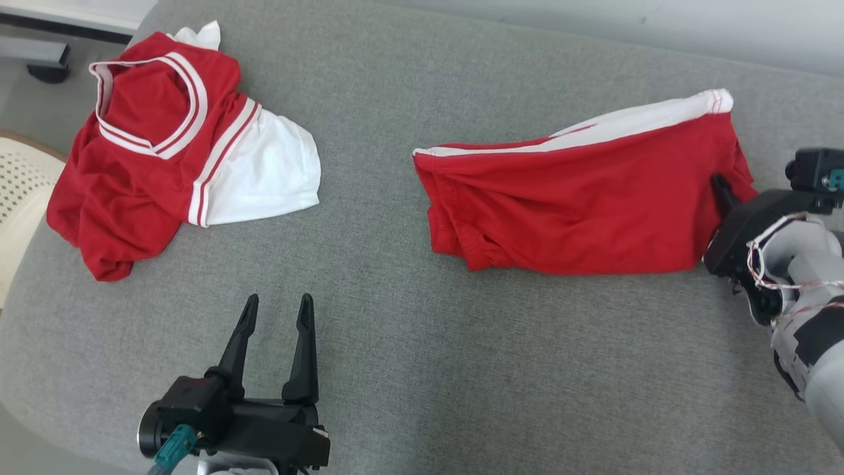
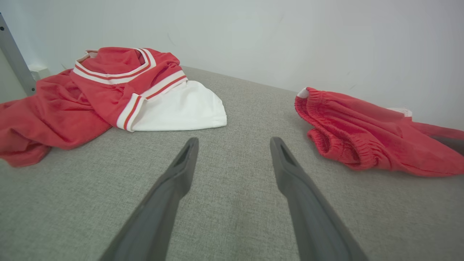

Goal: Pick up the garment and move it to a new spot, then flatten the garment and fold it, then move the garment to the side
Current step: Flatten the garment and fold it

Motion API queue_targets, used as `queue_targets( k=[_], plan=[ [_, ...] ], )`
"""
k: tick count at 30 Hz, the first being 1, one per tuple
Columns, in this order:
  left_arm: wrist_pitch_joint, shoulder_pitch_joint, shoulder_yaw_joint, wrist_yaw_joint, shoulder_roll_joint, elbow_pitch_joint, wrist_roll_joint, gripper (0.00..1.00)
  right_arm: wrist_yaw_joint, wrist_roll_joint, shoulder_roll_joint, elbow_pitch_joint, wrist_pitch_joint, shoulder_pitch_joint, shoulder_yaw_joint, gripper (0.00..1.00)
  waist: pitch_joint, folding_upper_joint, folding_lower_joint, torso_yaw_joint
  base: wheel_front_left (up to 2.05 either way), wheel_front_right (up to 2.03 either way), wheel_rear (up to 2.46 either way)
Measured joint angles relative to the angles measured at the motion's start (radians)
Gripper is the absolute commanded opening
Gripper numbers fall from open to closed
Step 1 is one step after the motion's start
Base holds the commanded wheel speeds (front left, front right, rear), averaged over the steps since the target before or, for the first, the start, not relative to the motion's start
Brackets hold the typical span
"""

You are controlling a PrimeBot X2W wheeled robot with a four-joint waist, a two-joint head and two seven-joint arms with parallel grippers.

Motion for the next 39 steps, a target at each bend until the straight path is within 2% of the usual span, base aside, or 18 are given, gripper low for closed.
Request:
queue_targets(
  k=[9,15,21,28,34,35,36,37,39],
  plan=[
    [0.0,0.045,0.037,-0.016,-0.001,0.034,0.01,1.0,0.0,0.081,-0.017,-0.119,-0.083,0.125,0.0,0.0,-0.078,0.0,-0.0001,-0.036,0.0,0.0,0.0],
    [0.0,0.088,0.054,-0.029,-0.001,0.047,0.019,1.0,0.0,0.175,-0.045,-0.251,-0.127,0.284,-0.019,0.0,-0.146,0.0,-0.0001,-0.066,0.0,0.0,0.0],
    [0.0,0.126,0.064,-0.035,-0.001,0.048,0.021,1.0,0.0,0.241,-0.101,-0.351,-0.153,0.467,-0.058,0.0,-0.204,-0.0001,-0.0003,-0.105,0.0,0.0,0.0],
    [0.0,0.158,0.079,-0.041,-0.001,0.039,0.018,1.0,0.0,0.254,-0.16,-0.387,-0.166,0.6,-0.109,0.0,-0.233,-0.0001,-0.0002,-0.162,0.0,0.0,0.0],
    [0.0,0.16,0.069,-0.036,-0.001,0.041,0.007,1.0,0.0,0.246,-0.146,-0.356,-0.137,0.602,-0.131,0.0,-0.24,0.0,-0.0002,-0.2,0.0,0.0,0.0],
    [0.0,0.159,0.066,-0.036,-0.001,0.041,0.005,1.0,0.0,0.242,-0.141,-0.348,-0.132,0.602,-0.129,0.33,-0.239,0.0,-0.0002,-0.2,0.0,0.0,0.0],
    [0.0,0.158,0.064,-0.035,-0.001,0.042,0.004,1.0,0.0,0.235,-0.138,-0.337,-0.129,0.602,-0.129,0.77,-0.238,0.0001,-0.0002,-0.198,0.0,0.0,0.0],
    [0.0,0.157,0.062,-0.035,-0.001,0.042,0.002,1.0,0.0,0.224,-0.136,-0.325,-0.126,0.601,-0.127,1.0,-0.238,0.0001,-0.0001,-0.196,0.0,0.0,0.0],
    [0.0,0.155,0.062,-0.035,-0.001,0.045,0.002,1.0,0.0,0.208,-0.134,-0.308,-0.12,0.597,-0.126,1.0,-0.237,0.0001,-0.0002,-0.192,0.0,0.0,0.0]
  ],
)
